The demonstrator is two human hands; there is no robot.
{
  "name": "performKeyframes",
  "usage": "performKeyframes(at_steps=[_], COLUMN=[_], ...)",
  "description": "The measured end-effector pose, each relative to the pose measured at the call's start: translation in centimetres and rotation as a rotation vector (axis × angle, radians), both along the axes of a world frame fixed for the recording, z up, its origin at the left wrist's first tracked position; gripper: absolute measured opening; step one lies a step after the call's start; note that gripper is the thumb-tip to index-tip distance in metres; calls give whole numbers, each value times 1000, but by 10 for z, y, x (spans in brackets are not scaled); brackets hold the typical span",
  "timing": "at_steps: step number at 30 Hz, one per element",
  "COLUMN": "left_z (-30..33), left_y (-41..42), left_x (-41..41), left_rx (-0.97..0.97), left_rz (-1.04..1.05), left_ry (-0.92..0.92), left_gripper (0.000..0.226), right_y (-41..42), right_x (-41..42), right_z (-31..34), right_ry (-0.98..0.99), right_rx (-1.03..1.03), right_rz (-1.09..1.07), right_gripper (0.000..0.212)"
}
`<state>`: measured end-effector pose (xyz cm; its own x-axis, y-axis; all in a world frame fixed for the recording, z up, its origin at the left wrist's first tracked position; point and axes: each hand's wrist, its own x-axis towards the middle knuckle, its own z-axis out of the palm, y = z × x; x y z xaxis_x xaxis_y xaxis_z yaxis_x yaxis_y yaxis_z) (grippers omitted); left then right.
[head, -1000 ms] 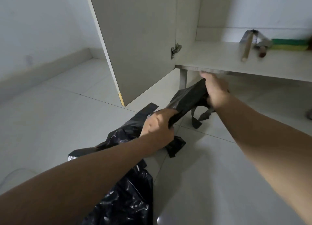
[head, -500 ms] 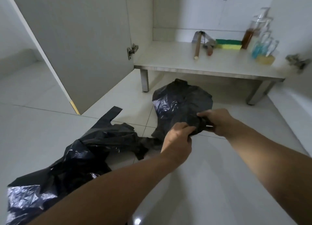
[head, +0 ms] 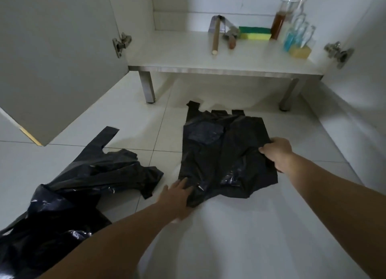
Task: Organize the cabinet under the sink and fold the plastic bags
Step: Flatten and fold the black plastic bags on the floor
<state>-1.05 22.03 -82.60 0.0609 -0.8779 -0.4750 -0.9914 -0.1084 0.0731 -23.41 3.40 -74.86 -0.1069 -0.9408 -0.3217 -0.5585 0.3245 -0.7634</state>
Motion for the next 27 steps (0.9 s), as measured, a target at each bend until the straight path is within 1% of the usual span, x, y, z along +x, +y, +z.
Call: performKeyframes(at_steps=[2,4,7,9,10,12,14,15,16,17,19,21,23,27], left_z=[-6,-9,-9,-9,-10,-14,-15,-16,-16,-18,-24,-30,-32,-32], left_y=[0,1,3,3,3,3,1,-1,-4,-6,-7,-6,-4,-2], left_x=[-3,-6,-11,-16,-18,-22,-26,-27,-28,-28,-27,-24,-20,-15], left_rx=[59,80,44,-30,-78,-165,-179,-153,-114,-65,32,83,104,116], left_rz=[-48,-69,-105,-83,-61,-40,-18,-2,16,30,34,26,21,5], left_ry=[-29,-29,-39,-19,-13,-27,-40,-36,-29,-23,-32,-40,-26,17], left_gripper=[64,59,48,44,44,51,65,72,78,82,87,91,95,102], right_y=[-4,-6,-5,-2,2,12,26,35,44,52,64,67,66,73], right_x=[-14,-29,-52,-61,-63,-64,-61,-60,-58,-57,-60,-68,-79,-94], right_z=[-15,-25,-35,-39,-39,-45,-55,-62,-70,-79,-98,-112,-116,-118], right_ry=[135,253,330,442,523,682,726,710,698,706,763,847,910,955], right_rx=[-52,-107,-132,-136,-162,-297,-433,-431,-377,-291,-113,-39,-16,46], right_rz=[34,60,79,148,193,333,567,698,816,910,1019,1058,1076,1037], right_gripper=[27,31,40,43,47,56,61,63,67,73,80,85,88,94])
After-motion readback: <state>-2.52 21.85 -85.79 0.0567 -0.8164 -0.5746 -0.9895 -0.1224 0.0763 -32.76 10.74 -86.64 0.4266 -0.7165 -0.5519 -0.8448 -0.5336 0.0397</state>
